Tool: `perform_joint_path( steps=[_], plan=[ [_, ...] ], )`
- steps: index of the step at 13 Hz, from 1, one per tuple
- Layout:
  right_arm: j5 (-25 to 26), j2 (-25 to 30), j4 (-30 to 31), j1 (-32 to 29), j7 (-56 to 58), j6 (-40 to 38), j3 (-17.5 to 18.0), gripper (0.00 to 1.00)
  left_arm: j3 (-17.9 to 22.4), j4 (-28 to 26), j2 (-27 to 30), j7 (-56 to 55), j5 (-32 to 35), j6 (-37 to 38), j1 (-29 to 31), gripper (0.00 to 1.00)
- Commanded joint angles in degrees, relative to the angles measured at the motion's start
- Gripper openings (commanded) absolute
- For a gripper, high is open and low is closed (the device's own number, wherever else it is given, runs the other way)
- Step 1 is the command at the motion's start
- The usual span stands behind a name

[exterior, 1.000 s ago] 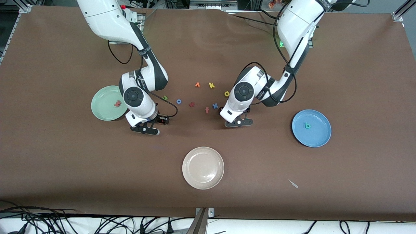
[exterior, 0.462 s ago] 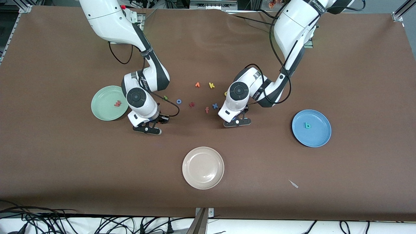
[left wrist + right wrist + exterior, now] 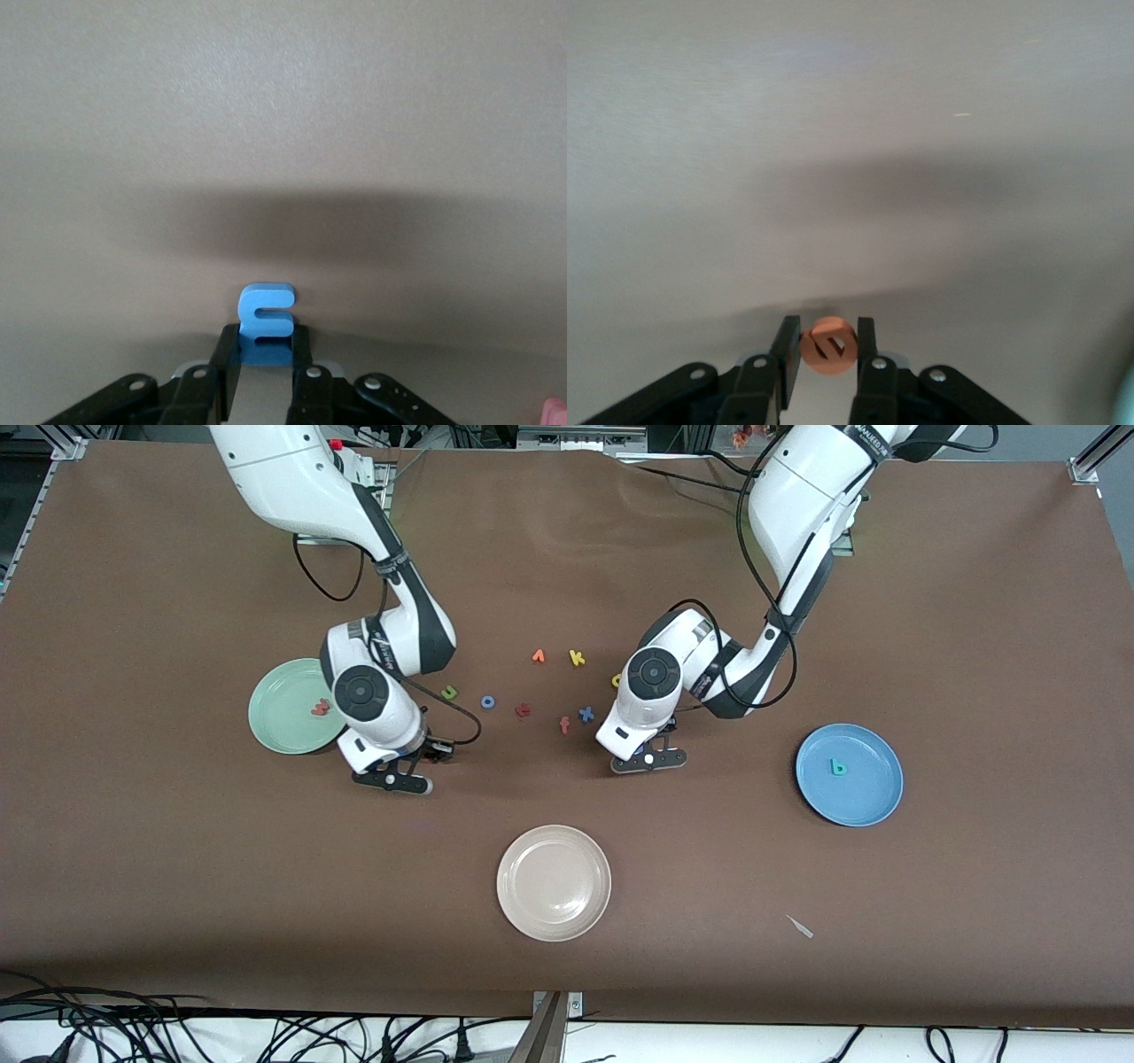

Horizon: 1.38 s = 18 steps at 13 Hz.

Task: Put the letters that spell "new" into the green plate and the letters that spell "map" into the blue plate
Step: 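Grasp the orange letter with the right gripper while the left gripper lifts the E, then release the blue E on the blue plate while the right gripper drops orange on green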

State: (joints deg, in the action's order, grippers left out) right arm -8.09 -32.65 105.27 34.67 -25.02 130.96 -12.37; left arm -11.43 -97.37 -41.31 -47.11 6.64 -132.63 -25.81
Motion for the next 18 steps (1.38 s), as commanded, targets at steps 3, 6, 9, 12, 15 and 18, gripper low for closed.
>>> perform_joint_path(
  steps=[3, 6, 9, 12, 15, 18],
  plan=[
    [0.09, 13.11, 11.24, 0.14, 15.22, -6.95, -7.21, 0.19, 0.01, 1.57, 3.24, 15.77, 1.19, 11.14, 7.51, 0.00],
    [0.36, 16.56, 17.23, 0.22, 27.19, -6.60, -14.16, 0.19, 0.01, 1.91, 6.41, 32.11, 1.45, 20.10, 14.01, 0.00],
    [0.36, 19.46, 26.97, 0.22, 32.64, -0.13, -18.38, 0.19, 0.36, 3.85, 6.59, 47.16, 1.71, 27.23, 19.82, 0.00],
    [0.36, 18.77, 33.67, 0.22, 34.07, 10.52, -19.18, 0.20, 0.27, 3.76, 6.06, 58.85, 6.44, 27.42, 25.18, 0.00],
    [0.27, 17.89, 34.21, 0.14, 33.03, 11.24, -19.27, 0.86, 0.27, 3.85, 3.69, 66.34, 10.75, 26.46, 29.23, 0.00],
    [-0.08, 19.11, 30.89, 0.22, 32.94, 5.21, -19.10, 1.00, 0.10, 4.02, 3.51, 67.50, 10.51, 26.54, 29.24, 1.00]
  ],
)
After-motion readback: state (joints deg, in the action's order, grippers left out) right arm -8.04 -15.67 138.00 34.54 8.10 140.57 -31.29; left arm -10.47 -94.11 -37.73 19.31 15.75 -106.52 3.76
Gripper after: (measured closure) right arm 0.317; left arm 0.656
